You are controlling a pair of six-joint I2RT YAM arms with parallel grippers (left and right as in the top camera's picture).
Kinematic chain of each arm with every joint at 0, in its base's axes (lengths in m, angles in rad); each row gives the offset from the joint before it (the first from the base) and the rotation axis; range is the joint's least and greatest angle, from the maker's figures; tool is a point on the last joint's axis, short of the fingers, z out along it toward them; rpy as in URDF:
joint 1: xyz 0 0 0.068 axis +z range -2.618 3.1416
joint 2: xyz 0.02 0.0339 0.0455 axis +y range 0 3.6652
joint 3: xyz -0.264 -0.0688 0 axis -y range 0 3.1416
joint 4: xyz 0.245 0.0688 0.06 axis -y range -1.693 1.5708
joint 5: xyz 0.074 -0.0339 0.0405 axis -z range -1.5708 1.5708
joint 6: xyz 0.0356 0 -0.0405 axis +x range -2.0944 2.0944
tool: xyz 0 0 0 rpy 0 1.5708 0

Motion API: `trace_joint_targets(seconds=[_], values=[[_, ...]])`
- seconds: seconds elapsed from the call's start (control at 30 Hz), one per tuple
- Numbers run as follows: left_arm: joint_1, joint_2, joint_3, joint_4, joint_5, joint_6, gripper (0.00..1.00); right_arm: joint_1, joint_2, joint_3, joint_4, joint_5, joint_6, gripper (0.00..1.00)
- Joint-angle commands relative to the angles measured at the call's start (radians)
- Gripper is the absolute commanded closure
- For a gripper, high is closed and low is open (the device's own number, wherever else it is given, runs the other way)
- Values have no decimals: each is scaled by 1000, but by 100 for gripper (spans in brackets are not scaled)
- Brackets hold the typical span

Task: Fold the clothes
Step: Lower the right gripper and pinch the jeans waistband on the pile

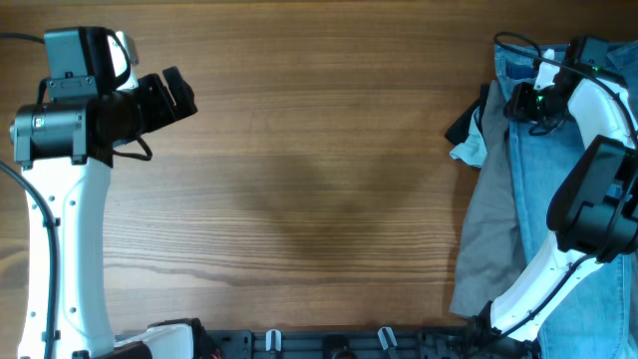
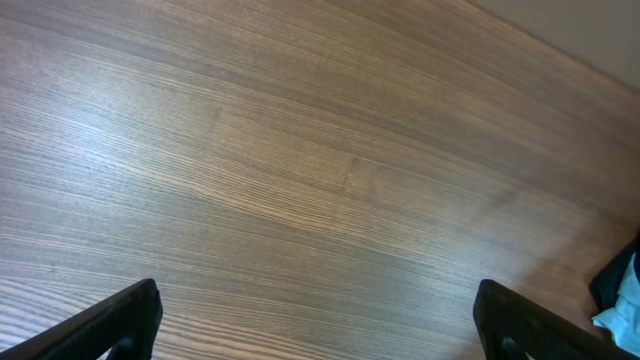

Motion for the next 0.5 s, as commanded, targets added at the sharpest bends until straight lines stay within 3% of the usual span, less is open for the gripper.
trace_joint_targets(seconds=[0.0,0.47], values=[[-3,14,21,3,-10,5,0,-10,-34,10,9,35,6,51],[-3,14,21,3,-10,6,0,-89,-34,10,24,-218,-77,50]])
